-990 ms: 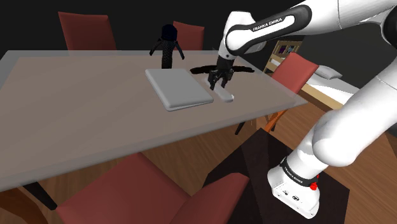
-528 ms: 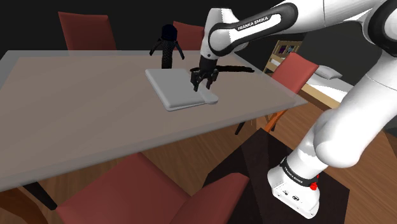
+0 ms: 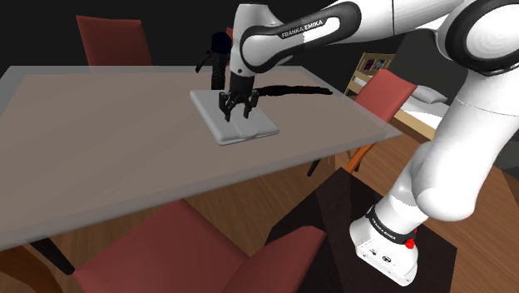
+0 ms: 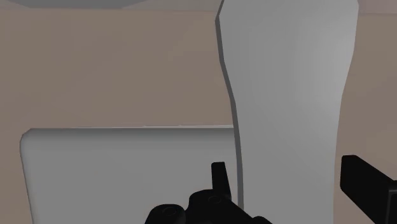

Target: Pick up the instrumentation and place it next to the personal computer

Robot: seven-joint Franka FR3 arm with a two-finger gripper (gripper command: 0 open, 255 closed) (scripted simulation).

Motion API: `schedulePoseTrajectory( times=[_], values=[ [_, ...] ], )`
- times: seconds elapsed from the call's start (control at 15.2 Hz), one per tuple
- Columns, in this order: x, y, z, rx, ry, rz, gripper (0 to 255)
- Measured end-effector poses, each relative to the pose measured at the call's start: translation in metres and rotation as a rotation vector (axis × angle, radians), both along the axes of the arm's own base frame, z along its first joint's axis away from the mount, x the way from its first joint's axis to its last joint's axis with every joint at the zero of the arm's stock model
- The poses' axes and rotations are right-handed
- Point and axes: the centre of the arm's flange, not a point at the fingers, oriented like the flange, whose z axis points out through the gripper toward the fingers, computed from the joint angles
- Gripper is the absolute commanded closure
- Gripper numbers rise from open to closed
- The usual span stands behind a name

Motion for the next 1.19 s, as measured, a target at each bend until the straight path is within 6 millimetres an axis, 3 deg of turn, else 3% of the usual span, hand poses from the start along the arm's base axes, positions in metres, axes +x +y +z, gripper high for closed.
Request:
schedulePoseTrajectory(
  times=[0.86,1.19],
  values=[
    [0.06,0.153,0.001,0.0,0.0,0.0,255],
    [0.062,0.166,-0.02,0.0,0.0,-0.001,255]
  ],
)
